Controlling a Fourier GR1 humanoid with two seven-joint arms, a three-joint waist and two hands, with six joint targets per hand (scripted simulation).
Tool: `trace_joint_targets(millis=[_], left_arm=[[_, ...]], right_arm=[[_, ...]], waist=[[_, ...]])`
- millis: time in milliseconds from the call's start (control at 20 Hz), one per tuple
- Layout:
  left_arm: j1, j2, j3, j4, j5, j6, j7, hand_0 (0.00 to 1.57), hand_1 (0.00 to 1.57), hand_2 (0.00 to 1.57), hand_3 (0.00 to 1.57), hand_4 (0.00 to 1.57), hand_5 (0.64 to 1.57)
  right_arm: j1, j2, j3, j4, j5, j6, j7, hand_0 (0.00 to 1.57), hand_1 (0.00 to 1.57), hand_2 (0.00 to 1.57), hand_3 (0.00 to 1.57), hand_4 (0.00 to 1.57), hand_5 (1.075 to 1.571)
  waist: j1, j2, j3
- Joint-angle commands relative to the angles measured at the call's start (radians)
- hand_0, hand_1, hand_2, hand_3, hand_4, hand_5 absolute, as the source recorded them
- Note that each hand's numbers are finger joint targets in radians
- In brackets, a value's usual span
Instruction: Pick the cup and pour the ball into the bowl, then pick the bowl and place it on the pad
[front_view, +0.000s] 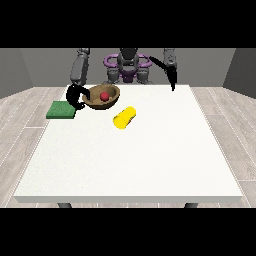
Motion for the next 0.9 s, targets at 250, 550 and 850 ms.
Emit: trace_joint_targets(millis=[250,550,850], left_arm=[[-0.005,-0.021,0.045,0.105,-0.016,0.041,-0.022,0.00,0.00,0.00,0.00,0.00,0.708],[-0.042,-0.041,0.033,0.110,-0.057,0.070,-0.091,0.00,0.00,0.00,0.00,0.00,0.713],[-0.026,-0.073,-0.026,0.011,-0.077,0.051,-0.072,0.00,0.00,0.00,0.00,0.00,0.716]], right_arm=[[-0.009,-0.110,0.045,-0.070,0.013,0.038,0.191,1.57,1.57,1.57,0.84,0.90,1.561],[-0.035,-0.223,-0.032,-0.047,-0.056,0.143,0.174,1.57,1.57,1.57,0.78,0.90,1.564],[0.004,-0.331,-0.125,0.076,-0.113,0.249,0.084,1.57,1.57,1.57,0.86,0.87,1.571]], waist=[[-0.083,-0.059,0.0045],[-0.072,0.053,0.0048],[0.010,0.124,0.0058]])
